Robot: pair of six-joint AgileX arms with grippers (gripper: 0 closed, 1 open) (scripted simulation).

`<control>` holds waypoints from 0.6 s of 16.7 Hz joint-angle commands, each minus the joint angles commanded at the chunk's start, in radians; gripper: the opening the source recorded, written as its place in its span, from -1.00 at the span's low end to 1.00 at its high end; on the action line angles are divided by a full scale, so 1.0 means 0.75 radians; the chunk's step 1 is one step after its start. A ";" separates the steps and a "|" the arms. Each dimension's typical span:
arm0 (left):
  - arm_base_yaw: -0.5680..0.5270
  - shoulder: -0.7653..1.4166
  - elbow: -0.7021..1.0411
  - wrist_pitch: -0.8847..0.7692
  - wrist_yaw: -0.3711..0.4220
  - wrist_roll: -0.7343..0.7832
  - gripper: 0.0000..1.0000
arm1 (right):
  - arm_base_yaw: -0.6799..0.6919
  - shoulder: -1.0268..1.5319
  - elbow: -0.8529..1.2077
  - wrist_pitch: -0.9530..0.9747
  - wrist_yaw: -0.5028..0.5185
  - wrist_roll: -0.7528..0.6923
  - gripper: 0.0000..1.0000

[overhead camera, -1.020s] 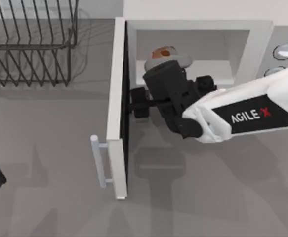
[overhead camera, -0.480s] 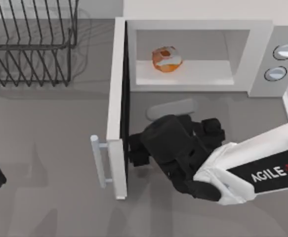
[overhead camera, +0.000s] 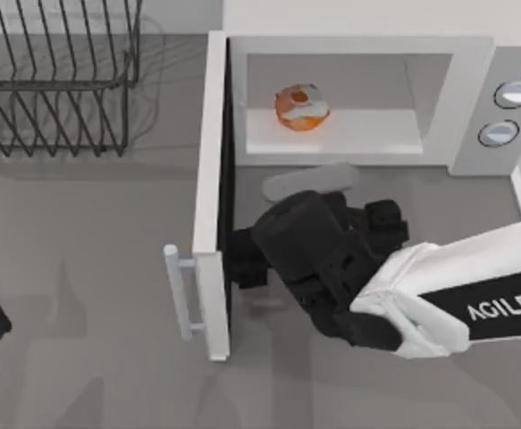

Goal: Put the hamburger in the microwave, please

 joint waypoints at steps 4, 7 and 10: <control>0.000 0.000 0.000 0.000 0.000 0.000 1.00 | 0.000 -0.105 0.061 -0.193 -0.007 -0.001 1.00; 0.000 0.000 0.000 0.000 0.000 0.000 1.00 | 0.000 -0.191 0.113 -0.336 -0.008 -0.002 1.00; 0.000 0.000 0.000 0.000 0.000 0.000 1.00 | -0.001 -0.250 0.149 -0.423 -0.006 -0.003 1.00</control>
